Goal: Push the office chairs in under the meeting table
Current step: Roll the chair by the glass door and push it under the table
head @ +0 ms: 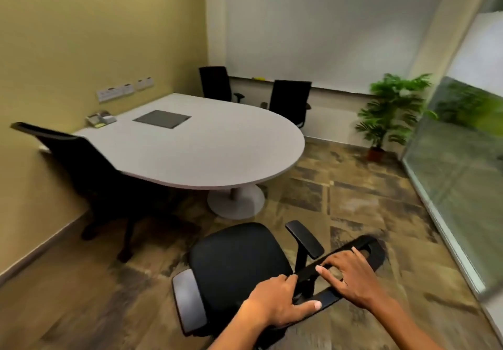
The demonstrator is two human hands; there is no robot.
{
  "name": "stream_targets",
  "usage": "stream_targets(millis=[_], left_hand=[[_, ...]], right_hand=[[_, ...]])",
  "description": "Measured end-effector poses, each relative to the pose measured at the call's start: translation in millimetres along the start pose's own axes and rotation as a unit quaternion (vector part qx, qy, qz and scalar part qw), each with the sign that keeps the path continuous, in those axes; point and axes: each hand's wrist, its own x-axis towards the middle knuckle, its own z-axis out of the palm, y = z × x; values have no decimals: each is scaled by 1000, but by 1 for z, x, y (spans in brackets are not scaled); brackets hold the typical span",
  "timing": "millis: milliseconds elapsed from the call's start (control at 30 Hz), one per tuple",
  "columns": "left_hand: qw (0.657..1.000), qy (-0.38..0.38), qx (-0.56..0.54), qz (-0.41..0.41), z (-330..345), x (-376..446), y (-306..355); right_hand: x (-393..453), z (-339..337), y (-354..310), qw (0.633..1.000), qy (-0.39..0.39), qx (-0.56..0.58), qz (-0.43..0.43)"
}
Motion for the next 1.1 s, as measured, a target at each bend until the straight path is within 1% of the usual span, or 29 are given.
stream_targets(millis=[33, 67, 133, 167, 233, 267, 333, 367, 467, 533, 567, 633, 667, 733, 767, 833, 933, 1000, 1100], left_hand=[[999, 30, 29, -16, -2, -10, -1], [997, 47, 57, -18, -4, -7, 0], [993, 85, 72, -46, 2, -26, 0], [992, 89, 76, -47, 2, -26, -1], [990, 101, 59, -78, 13, -49, 0], [990, 103, 59, -79, 14, -51, -5], [983, 137, 72, -101, 10, -67, -3], [981, 149, 78, -100, 6, -69, -9], [971, 183, 85, -128, 4, -86, -15], [963, 205, 88, -148, 18, -94, -3], [958, 222, 88, -157, 20, -99, -10], [949, 249, 93, -168, 30, -96, 9], [944, 264, 93, -173, 32, -102, 5], [940, 274, 106, -175, 42, -94, 27], [936, 279, 113, -185, 45, -100, 28], [930, 289, 122, -192, 59, -92, 48], [914, 323, 114, -217, 78, -92, 65], [903, 346, 111, -230, 89, -92, 67], [895, 356, 111, -246, 91, -92, 65]], right_hand=[[2, 0, -8, 1000, 4, -4, -11], [2, 2, -9, 1000, 10, 2, 6], [0, 3, -24, 999, 22, -8, -22], [-2, 6, -24, 999, 27, -4, -16], [-13, 7, -36, 998, 11, -16, -62], [-15, 12, -38, 998, 11, -12, -66], [-16, 2, -44, 994, 15, -9, -104], [-12, 1, -47, 994, 7, -11, -107], [-9, -4, -52, 986, -14, -30, -163], [-16, -6, -42, 976, -26, -32, -213], [-14, -6, -46, 972, -27, -32, -231], [-18, -15, -26, 965, -36, -21, -259], [-18, -18, -30, 961, -32, -23, -273], [-26, -21, -9, 958, -29, -17, -284], [-30, -21, -12, 956, -15, -24, -292], [-40, -20, 4, 955, 0, -24, -295], [-50, -17, 17, 953, 13, -11, -302], [-53, -12, 21, 950, 2, 7, -313], [-52, -10, 19, 948, -4, 17, -317]])
